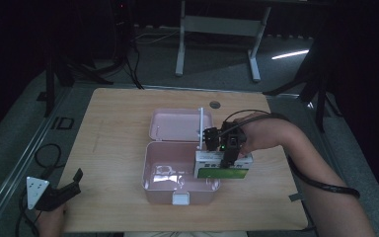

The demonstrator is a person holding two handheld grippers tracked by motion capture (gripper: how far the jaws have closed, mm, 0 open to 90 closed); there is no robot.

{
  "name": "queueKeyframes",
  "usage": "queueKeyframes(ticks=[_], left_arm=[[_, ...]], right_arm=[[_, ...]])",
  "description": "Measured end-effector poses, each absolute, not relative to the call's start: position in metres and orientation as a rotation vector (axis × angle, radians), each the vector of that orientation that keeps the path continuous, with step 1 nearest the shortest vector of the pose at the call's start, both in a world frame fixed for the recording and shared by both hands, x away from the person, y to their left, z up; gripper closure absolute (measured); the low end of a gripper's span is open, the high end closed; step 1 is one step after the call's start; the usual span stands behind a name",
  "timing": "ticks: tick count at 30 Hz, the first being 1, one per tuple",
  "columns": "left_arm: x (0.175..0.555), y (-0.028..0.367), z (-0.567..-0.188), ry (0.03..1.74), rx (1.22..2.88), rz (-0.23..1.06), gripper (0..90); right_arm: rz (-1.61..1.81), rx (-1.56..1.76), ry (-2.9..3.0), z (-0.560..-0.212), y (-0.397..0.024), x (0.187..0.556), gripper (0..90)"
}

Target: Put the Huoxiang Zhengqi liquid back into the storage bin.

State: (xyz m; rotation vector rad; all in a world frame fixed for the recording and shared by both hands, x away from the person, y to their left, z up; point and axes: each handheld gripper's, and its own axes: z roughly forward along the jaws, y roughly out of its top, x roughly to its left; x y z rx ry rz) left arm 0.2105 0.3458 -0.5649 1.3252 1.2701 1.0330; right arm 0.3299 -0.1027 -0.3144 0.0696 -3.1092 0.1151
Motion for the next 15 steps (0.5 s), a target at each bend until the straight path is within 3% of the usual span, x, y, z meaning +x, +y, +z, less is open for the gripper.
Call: queueKeyframes(ticks=[15], left_arm=[[0.21, 0.346, -0.565, 1.268, 1.322, 1.032, 3.1]], right_arm=[[0.144, 0.123, -3.112, -0.315, -0.058, 0.329, 61.7]])
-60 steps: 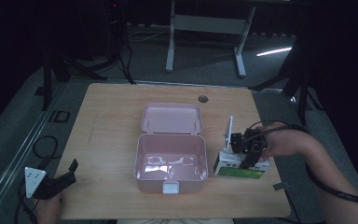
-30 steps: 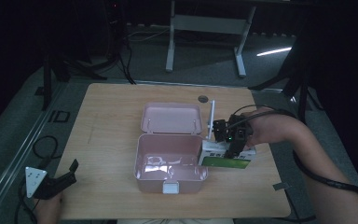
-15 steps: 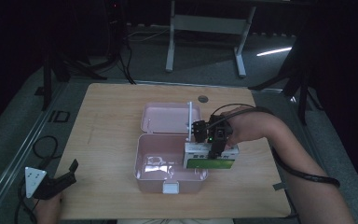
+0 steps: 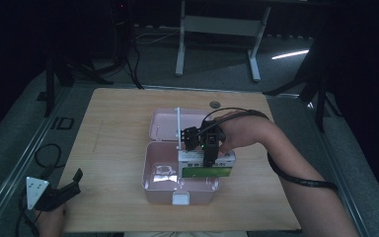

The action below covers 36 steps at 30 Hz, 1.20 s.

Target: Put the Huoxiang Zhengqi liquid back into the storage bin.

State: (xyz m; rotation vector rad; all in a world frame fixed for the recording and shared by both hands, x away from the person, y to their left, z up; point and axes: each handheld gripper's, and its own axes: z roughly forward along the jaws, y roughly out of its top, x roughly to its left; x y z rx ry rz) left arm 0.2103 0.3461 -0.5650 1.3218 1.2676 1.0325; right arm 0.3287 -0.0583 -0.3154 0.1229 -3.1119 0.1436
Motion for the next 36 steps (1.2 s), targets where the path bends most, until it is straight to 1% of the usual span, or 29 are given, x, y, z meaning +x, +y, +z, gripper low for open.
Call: queueKeyframes(ticks=[6, 12, 17, 36], left_arm=[[0.21, 0.346, -0.565, 1.267, 1.323, 1.03, 3.1], [0.21, 0.346, -0.565, 1.266, 1.323, 1.032, 3.1], [0.21, 0.346, -0.565, 1.264, 1.323, 1.031, 3.1], [0.21, 0.347, -0.565, 1.266, 1.322, 1.025, 3.1]], right_arm=[[0.131, 0.151, -3.106, -0.318, -0.042, 0.327, 61.7], [0.117, 0.162, -3.1, -0.327, -0.031, 0.327, 61.7], [0.132, 0.167, -3.081, -0.342, -0.025, 0.328, 61.6], [0.16, 0.13, -3.067, -0.405, -0.026, 0.335, 61.6]])
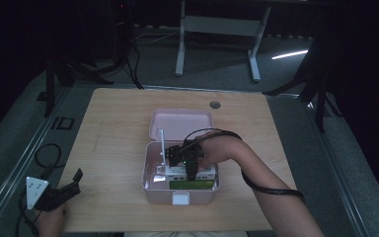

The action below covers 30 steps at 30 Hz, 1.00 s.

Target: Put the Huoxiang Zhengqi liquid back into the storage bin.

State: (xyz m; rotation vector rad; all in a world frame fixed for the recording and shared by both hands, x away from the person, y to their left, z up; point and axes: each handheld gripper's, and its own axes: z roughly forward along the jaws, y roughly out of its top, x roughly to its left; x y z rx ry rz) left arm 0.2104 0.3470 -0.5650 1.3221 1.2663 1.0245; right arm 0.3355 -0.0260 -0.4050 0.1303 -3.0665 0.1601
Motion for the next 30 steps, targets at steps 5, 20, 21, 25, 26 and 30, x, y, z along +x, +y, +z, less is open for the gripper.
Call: queueKeyframes(ticks=[5, 20, 21, 25, 26, 30], left_arm=[[0.21, 0.347, -0.565, 1.266, 1.324, 1.022, 3.1], [0.211, 0.347, -0.565, 1.265, 1.326, 1.021, 3.1], [0.211, 0.347, -0.565, 1.265, 1.326, 1.021, 3.1], [0.211, 0.347, -0.565, 1.265, 1.327, 1.02, 3.1], [0.211, 0.347, -0.565, 1.265, 1.327, 1.02, 3.1], [0.211, 0.347, -0.565, 1.264, 1.329, 1.017, 3.1]], right_arm=[[0.179, 0.126, -3.058, -0.421, -0.027, 0.337, 61.6], [0.143, 0.129, -3.009, -0.446, -0.034, 0.337, 61.6], [0.14, 0.129, -3.003, -0.447, -0.034, 0.336, 61.6], [0.132, 0.125, -2.997, -0.454, -0.035, 0.335, 61.5], [0.124, 0.126, -2.996, -0.455, -0.035, 0.335, 61.5], [0.113, 0.121, -2.998, -0.455, -0.035, 0.334, 61.2]])
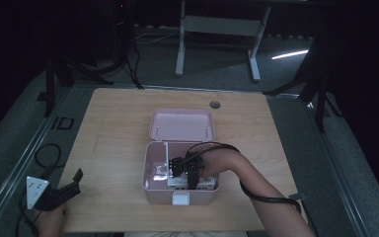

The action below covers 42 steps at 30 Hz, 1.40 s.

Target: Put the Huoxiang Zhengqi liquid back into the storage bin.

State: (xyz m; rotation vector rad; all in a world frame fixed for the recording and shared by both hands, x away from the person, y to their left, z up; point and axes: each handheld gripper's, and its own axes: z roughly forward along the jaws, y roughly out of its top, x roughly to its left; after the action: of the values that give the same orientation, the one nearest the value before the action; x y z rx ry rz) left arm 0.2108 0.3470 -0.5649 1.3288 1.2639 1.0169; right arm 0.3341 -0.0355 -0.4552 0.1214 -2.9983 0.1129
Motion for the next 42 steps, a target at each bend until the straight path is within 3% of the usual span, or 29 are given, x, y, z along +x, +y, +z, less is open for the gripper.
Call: queueKeyframes(ticks=[6, 15, 20, 25, 33, 42], left_arm=[[0.211, 0.347, -0.565, 1.263, 1.328, 1.019, 3.1], [0.211, 0.347, -0.565, 1.263, 1.325, 1.017, 3.1], [0.211, 0.347, -0.565, 1.264, 1.327, 1.018, 3.1], [0.21, 0.347, -0.565, 1.264, 1.325, 1.02, 3.1], [0.21, 0.347, -0.565, 1.265, 1.325, 1.023, 3.1], [0.21, 0.347, -0.565, 1.265, 1.326, 1.019, 3.1]], right_arm=[[0.105, 0.115, -2.994, -0.451, -0.036, 0.334, 54.1], [-0.06, 0.064, -3.057, -0.409, -0.049, 0.338, 41.7], [-0.244, 0.009, -3.075, -0.379, -0.069, 0.344, 22.6], [-0.414, -0.046, -3.115, -0.356, -0.098, 0.35, 13.6], [-0.668, -0.182, -3.194, -0.346, -0.145, 0.365, 13.4], [-0.742, -0.347, -3.182, -0.392, -0.194, 0.381, 13.2]])
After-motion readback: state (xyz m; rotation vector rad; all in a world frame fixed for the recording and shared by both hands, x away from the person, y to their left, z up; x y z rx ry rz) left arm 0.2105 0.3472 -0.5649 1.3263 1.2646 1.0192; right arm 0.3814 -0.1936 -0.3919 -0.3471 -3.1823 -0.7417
